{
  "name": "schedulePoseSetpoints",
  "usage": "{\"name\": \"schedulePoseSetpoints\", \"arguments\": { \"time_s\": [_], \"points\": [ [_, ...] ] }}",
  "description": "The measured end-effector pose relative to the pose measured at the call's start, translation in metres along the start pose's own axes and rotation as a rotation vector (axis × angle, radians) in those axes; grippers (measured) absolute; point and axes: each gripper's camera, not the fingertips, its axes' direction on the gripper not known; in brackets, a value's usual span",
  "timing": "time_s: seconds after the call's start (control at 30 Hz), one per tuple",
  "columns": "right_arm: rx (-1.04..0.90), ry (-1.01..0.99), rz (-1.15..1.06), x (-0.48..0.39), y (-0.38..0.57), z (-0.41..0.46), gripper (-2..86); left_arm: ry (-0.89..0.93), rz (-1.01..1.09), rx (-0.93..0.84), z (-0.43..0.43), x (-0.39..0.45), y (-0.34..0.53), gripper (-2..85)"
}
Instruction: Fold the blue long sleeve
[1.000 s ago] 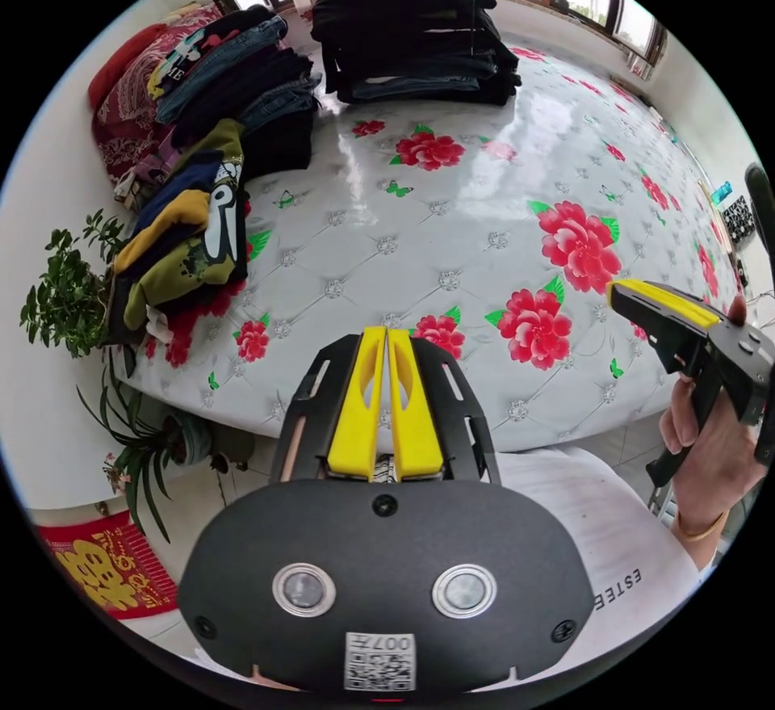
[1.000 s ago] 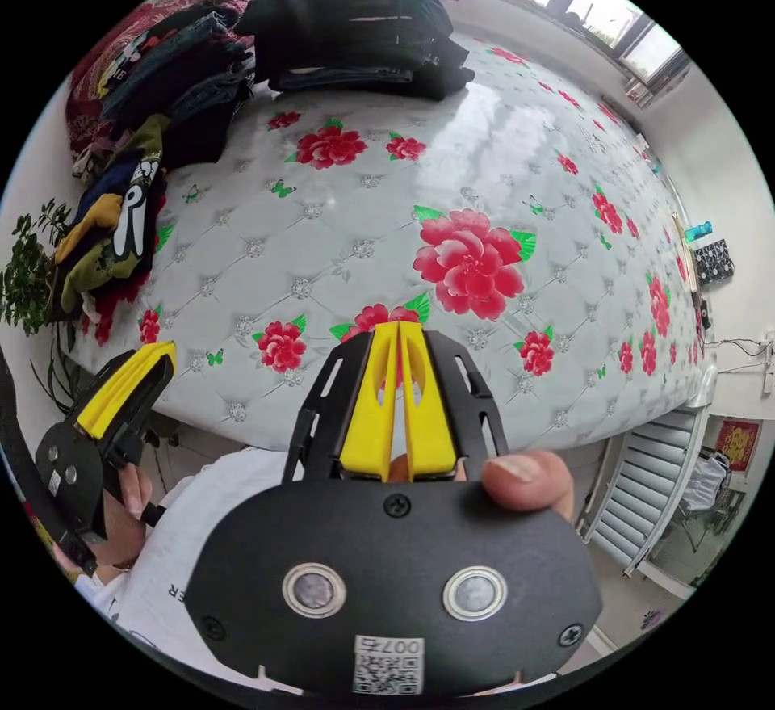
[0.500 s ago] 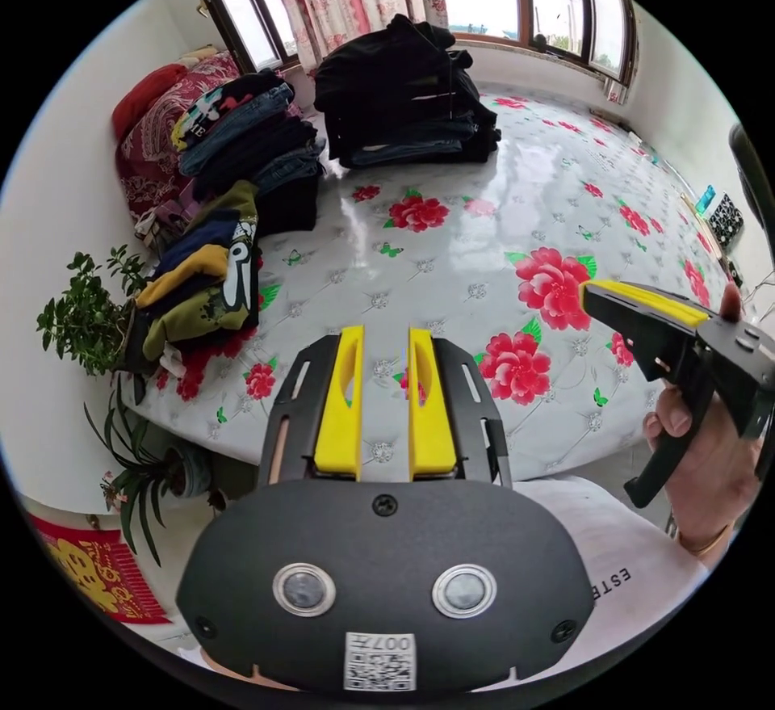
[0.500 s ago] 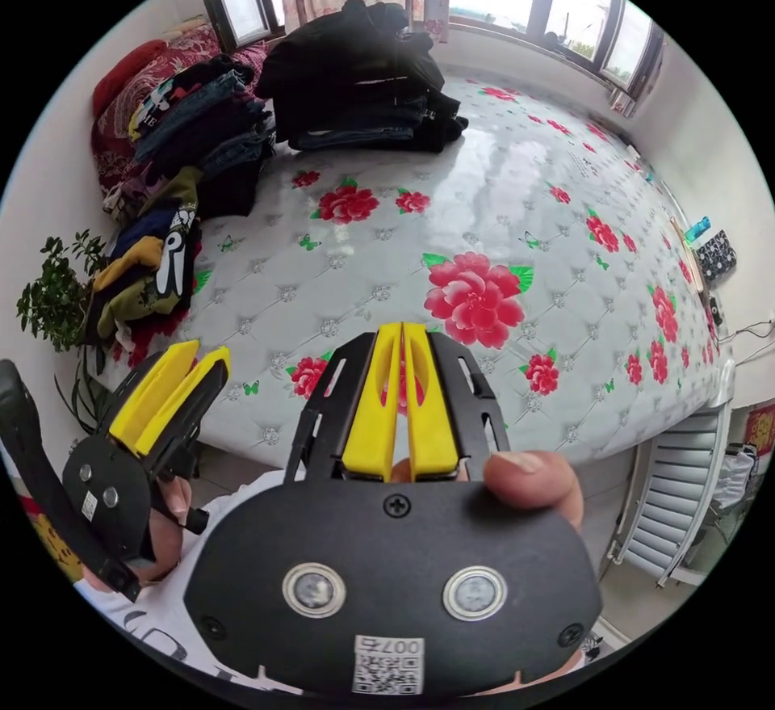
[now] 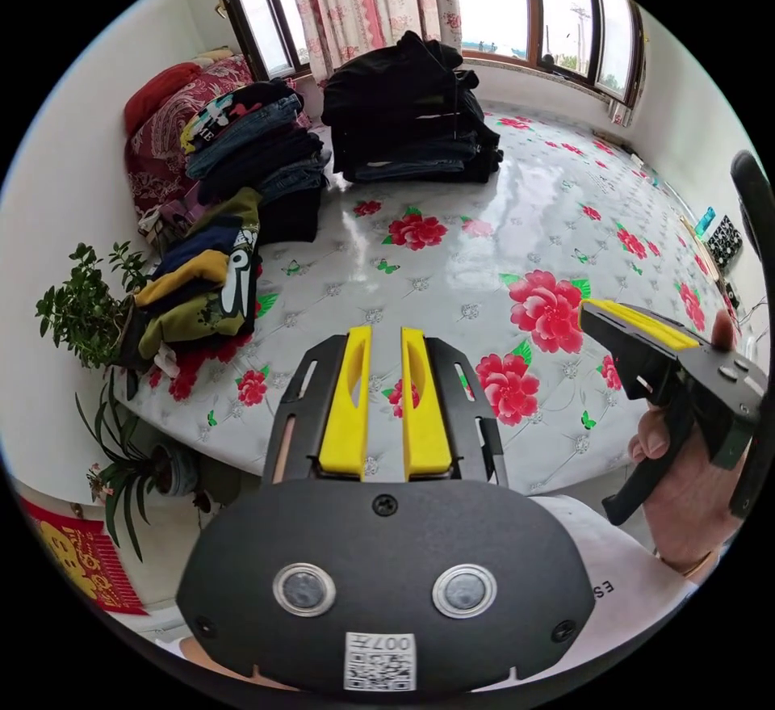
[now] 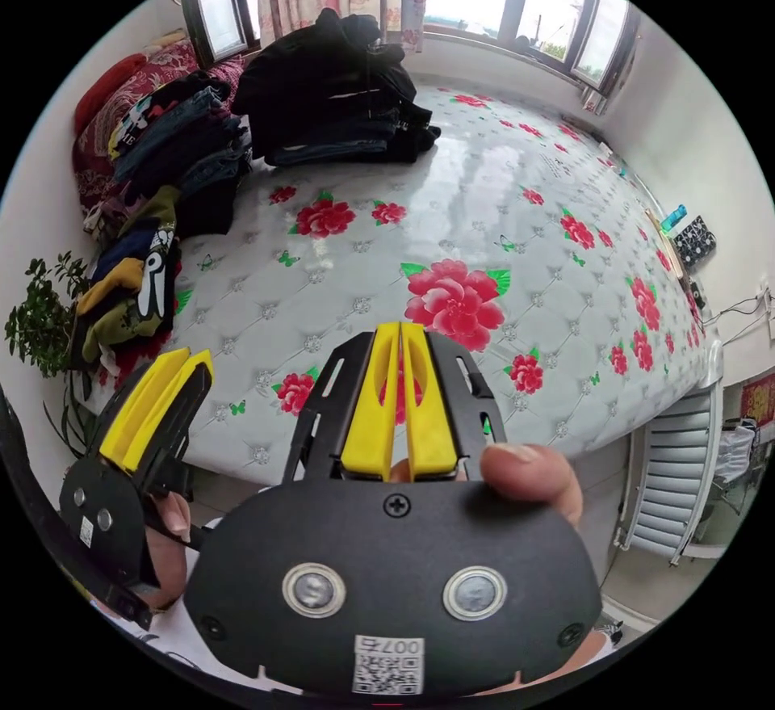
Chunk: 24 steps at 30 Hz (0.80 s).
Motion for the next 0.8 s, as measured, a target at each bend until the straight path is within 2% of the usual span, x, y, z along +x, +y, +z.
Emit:
{"name": "schedulePoseSetpoints", "arguments": {
  "time_s": [0.27,0.37,0.67,0.8],
  "points": [
    [0.0,-0.044,-0.08,0.001,0.016,-0.007,-0.3,0.003,0.012,-0.015,0.001,0.017,0.006,5.2],
    [0.016,-0.042,-0.102,-0.001,0.021,-0.009,-0.3,0.005,-0.002,-0.035,0.006,0.019,0.009,1.3],
    [0.002,-0.027,-0.098,0.005,0.021,-0.003,-0.3,-0.086,-0.024,0.001,0.003,0.027,0.012,-0.9],
    [-0.037,-0.051,-0.088,0.007,0.016,0.0,-0.3,-0.018,-0.07,-0.054,0.009,0.025,0.014,-1.0]
  ]
}}
